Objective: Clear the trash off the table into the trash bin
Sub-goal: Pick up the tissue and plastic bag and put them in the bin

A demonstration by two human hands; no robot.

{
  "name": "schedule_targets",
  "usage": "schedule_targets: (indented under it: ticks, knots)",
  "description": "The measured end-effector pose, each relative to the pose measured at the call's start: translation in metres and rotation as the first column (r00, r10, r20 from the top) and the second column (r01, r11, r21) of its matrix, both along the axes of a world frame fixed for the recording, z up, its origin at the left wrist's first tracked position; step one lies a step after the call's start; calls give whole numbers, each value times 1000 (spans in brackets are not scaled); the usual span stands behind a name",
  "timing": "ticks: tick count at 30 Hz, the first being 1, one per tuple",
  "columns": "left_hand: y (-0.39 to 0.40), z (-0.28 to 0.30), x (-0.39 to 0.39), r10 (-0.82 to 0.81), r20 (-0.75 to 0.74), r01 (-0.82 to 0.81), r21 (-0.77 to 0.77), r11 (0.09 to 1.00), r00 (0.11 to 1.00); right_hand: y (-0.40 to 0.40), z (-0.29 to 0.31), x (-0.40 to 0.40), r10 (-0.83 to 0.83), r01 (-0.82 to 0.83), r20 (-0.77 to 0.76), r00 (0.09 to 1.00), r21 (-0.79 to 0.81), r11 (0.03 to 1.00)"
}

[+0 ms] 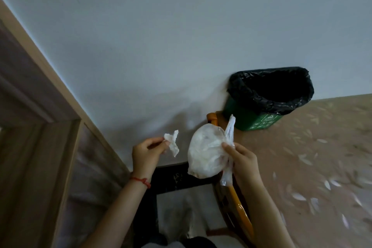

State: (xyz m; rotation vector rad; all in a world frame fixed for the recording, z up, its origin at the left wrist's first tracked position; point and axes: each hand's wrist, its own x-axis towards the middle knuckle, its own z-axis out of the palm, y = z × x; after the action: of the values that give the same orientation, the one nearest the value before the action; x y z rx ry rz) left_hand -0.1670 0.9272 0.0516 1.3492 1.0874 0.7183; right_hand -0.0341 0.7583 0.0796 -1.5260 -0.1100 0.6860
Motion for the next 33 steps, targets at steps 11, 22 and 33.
schedule_targets:
  ticks: [11, 22, 33]
  knots:
    - [17, 20, 114, -230, 52, 229, 23, 973, 972, -13, 15, 80, -237, 243, -66, 969, 103, 964]
    - [2, 34, 209, -536, 61, 536, 7, 844, 842, -45, 17, 107, -527, 532, -78, 846, 82, 843]
    - [31, 38, 262, -692, 47, 693, -8, 721, 720, -17, 46, 152, -700, 701, -109, 706, 248, 669]
